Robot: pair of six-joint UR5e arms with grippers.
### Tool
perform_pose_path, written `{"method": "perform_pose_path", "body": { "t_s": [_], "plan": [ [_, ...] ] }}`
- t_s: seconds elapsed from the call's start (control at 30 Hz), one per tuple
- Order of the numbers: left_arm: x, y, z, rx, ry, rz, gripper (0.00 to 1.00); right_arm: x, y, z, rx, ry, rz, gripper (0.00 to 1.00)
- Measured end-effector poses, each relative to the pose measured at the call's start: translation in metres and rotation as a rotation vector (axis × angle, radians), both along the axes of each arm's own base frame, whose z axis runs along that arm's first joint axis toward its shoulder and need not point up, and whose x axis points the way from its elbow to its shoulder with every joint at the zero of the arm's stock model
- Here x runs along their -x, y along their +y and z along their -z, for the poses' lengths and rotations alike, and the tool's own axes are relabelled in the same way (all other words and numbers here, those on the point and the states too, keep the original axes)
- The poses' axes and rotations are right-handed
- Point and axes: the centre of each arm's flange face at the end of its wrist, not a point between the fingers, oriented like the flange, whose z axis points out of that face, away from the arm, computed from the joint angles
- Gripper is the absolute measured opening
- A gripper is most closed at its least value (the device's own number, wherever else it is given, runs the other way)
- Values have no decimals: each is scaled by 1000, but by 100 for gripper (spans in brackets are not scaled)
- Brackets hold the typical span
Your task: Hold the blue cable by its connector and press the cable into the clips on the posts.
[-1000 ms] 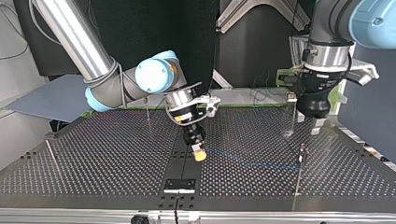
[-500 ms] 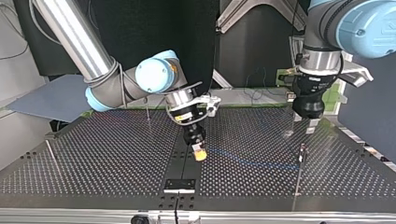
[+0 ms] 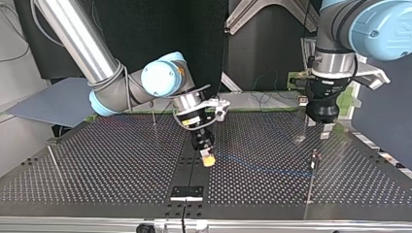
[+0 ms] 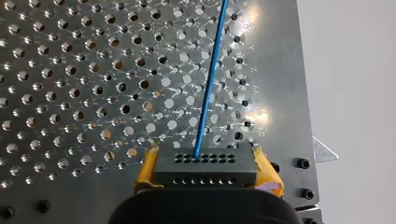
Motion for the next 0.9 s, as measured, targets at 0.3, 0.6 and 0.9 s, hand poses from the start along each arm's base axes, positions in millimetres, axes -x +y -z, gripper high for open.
{"method": "perform_pose_path", "body": {
  "t_s": [0.3,0.6,0.9],
  "plan": [
    [1,5,1,-45,9,-55,100,-1,1,1,-2,3,-2,0],
    [2,10,1,-65,12,-103,100,-1,2,1,-3,4,-2,0],
    [1,11,-1,-76,0,-104,100,-1,2,1,-3,5,-2,0]
  ]
}}
